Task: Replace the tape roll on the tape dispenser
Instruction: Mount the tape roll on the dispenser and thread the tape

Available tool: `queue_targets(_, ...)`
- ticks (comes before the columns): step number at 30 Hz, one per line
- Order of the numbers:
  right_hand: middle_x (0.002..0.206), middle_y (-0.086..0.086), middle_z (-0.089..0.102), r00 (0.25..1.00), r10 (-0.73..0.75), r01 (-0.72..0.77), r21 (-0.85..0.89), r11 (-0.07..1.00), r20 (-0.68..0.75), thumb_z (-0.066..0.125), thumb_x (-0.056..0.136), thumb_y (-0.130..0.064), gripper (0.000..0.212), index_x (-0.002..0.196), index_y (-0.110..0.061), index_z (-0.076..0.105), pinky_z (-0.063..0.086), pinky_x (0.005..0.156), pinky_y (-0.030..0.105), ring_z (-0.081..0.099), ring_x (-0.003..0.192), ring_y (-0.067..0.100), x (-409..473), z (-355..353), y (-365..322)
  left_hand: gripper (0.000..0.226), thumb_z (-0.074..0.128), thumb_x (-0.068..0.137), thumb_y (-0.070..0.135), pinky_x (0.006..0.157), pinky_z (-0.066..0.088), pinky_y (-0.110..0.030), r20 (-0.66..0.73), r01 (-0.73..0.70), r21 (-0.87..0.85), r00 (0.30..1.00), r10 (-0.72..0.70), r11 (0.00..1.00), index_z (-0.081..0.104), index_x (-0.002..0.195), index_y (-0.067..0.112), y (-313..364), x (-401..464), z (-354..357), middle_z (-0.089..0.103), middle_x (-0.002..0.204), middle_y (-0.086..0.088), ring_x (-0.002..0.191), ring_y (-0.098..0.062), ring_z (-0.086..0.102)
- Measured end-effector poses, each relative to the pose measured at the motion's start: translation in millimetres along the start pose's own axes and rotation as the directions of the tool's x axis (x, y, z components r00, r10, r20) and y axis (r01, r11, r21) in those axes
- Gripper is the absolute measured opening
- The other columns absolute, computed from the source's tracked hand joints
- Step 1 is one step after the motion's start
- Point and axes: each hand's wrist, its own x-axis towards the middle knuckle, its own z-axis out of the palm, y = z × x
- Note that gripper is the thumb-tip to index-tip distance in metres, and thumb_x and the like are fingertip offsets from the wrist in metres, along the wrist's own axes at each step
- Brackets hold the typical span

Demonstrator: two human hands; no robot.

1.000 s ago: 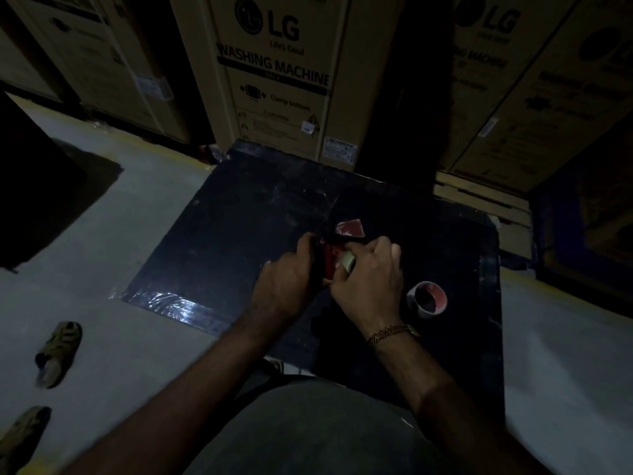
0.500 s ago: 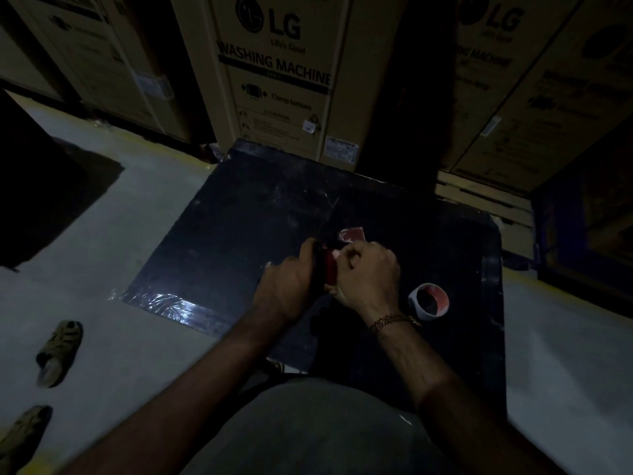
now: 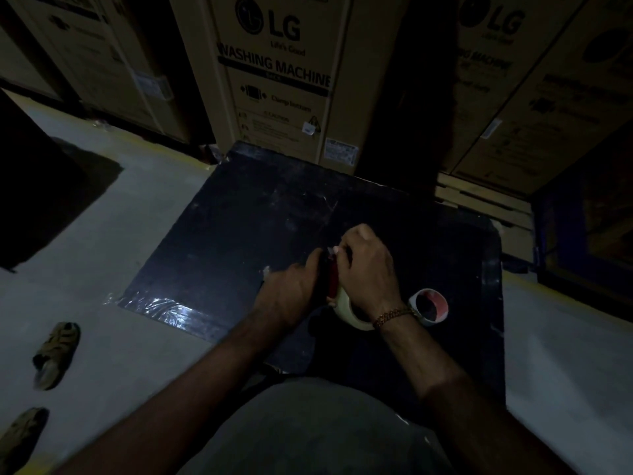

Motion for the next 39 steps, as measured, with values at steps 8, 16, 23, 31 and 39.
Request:
queue_targets(8,0.095,0.001,0.058,0.999,-0.026,0.029,-0.140,0.990,0.020,0.058,0.101,-0.032,0.020,0.087,-0.017,0.059,0.055,0.077,0.043,0.061,0.078,0.023,18,-9,8,0.112,0.090,0.071,0.049,0.062,0.061,-0.059,-0.012,-0.106,0.068,0.994,0.108,0.992,0.021,0.152,0.013,-8,7,11,0.075,0.080,-0.014,0.060,-0.031,0.072)
queue_targets(16,0.103,0.003,0.064,0.968,0.199,-0.181,-0.121,0.976,0.154,0.053,0.104,-0.038,0.025,0.090,-0.020,0.061,0.055,0.081,0.042,0.065,0.090,0.026,46,-16,28,0.092,0.098,0.058,0.038,0.037,0.047,-0.031,-0.106,-0.225,0.278,0.959,0.263,0.934,0.063,0.136,0.004,-13,10,14,0.066,0.058,-0.002,0.036,-0.019,0.056)
queue_targets(23,0.085,0.004,0.071,0.907,0.371,-0.381,0.014,0.924,0.199,0.058,0.103,-0.038,0.025,0.084,-0.021,0.059,0.059,0.076,0.041,0.070,0.082,0.026,59,-9,39,0.091,0.094,0.066,0.037,0.037,0.048,-0.032,-0.114,-0.233,0.227,0.958,0.263,0.946,0.056,0.143,0.006,-15,16,14,0.068,0.063,-0.004,0.040,-0.021,0.060)
queue_targets(31,0.081,0.012,0.068,0.795,0.574,-0.596,0.431,0.677,0.197,0.064,0.102,-0.026,0.028,0.079,-0.009,0.066,0.053,0.068,0.038,0.064,0.072,0.022,71,-3,44,0.096,0.088,0.077,0.039,0.039,0.053,-0.037,-0.113,-0.259,0.148,0.954,0.277,0.954,0.030,0.148,0.010,-17,35,7,0.072,0.075,-0.013,0.050,-0.030,0.067)
queue_targets(39,0.064,0.001,0.059,0.864,0.497,-0.473,0.469,0.746,0.080,0.066,0.100,-0.028,0.029,0.073,-0.020,0.058,0.047,0.053,0.027,0.057,0.057,0.018,76,-3,37,0.105,0.093,0.069,0.037,0.038,0.052,-0.036,-0.140,-0.270,0.137,0.947,0.289,0.953,0.029,0.148,0.008,-19,40,12,0.070,0.071,-0.014,0.047,-0.031,0.064)
